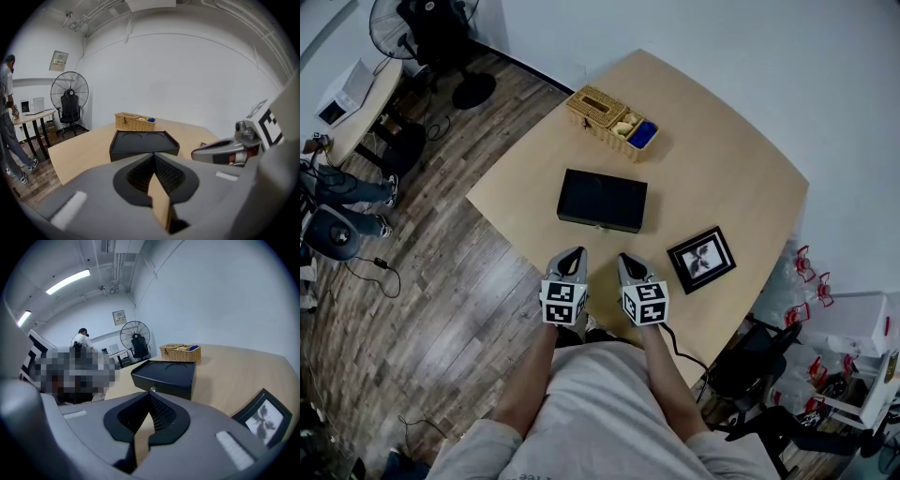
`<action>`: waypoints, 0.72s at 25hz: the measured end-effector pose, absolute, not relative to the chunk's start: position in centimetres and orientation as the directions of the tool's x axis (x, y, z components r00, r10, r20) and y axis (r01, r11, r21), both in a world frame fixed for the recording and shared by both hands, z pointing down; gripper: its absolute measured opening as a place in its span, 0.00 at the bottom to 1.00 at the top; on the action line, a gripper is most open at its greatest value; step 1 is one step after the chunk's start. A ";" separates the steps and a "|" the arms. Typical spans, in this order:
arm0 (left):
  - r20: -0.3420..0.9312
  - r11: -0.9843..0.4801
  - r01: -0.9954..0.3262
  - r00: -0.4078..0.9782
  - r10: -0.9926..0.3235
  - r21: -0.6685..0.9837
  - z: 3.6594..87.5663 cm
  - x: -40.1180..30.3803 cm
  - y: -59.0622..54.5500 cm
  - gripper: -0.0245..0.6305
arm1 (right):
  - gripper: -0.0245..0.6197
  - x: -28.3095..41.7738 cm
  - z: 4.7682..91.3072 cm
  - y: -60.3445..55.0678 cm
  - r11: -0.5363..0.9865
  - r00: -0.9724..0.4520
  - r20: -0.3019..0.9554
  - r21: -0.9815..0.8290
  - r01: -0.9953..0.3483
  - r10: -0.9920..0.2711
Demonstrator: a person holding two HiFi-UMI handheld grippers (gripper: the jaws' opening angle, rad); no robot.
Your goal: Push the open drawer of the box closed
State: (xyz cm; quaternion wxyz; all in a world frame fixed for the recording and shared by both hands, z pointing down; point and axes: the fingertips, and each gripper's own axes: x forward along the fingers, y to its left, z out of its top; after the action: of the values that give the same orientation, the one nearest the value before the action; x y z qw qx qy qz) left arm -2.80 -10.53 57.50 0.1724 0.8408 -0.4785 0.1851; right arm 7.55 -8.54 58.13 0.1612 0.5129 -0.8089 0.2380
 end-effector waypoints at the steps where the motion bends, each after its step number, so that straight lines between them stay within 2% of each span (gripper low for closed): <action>1: 0.477 -0.484 -0.868 0.474 -0.740 0.110 57.5 -2.8 -10.5 0.12 | 0.04 7.5 58.1 -8.6 0.361 -0.423 0.505 -0.220 -0.906 -0.753; 18: 0.492 -0.490 -0.867 0.468 -0.734 0.094 57.7 -2.7 -10.4 0.12 | 0.04 7.7 58.1 -8.6 0.361 -0.427 0.499 -0.227 -0.904 -0.754</action>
State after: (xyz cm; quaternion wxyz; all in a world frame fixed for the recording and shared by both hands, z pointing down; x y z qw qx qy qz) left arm -2.72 -10.44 57.70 0.1682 0.8401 -0.4764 0.1976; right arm 7.65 -8.64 58.06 0.1571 0.5118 -0.8100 0.2393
